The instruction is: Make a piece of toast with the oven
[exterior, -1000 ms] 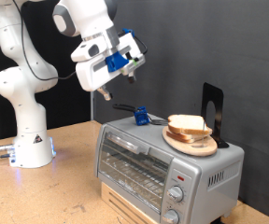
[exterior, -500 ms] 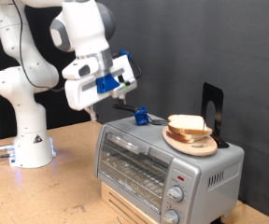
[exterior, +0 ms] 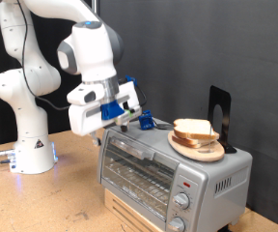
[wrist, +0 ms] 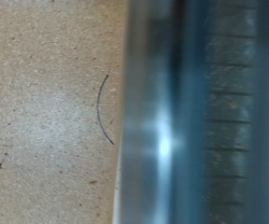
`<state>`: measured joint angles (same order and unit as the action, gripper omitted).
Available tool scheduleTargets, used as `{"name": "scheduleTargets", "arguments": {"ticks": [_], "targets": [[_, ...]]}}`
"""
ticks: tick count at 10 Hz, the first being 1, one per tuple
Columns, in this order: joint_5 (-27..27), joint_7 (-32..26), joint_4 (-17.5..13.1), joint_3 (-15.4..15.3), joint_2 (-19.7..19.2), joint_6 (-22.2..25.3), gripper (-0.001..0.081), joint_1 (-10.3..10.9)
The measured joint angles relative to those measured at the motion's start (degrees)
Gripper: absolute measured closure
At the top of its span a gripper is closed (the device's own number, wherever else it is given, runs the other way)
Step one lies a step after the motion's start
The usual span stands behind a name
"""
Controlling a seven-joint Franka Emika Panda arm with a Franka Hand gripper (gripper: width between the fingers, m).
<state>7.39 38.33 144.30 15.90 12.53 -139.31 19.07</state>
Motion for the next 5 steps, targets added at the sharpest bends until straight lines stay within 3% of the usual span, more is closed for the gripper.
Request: {"name": "scheduleTargets", "arguments": {"ticks": [5], "targets": [[-0.29, -1.86, 1.11, 0.93, -3.94, -5.70, -0.0003, -1.11]]}}
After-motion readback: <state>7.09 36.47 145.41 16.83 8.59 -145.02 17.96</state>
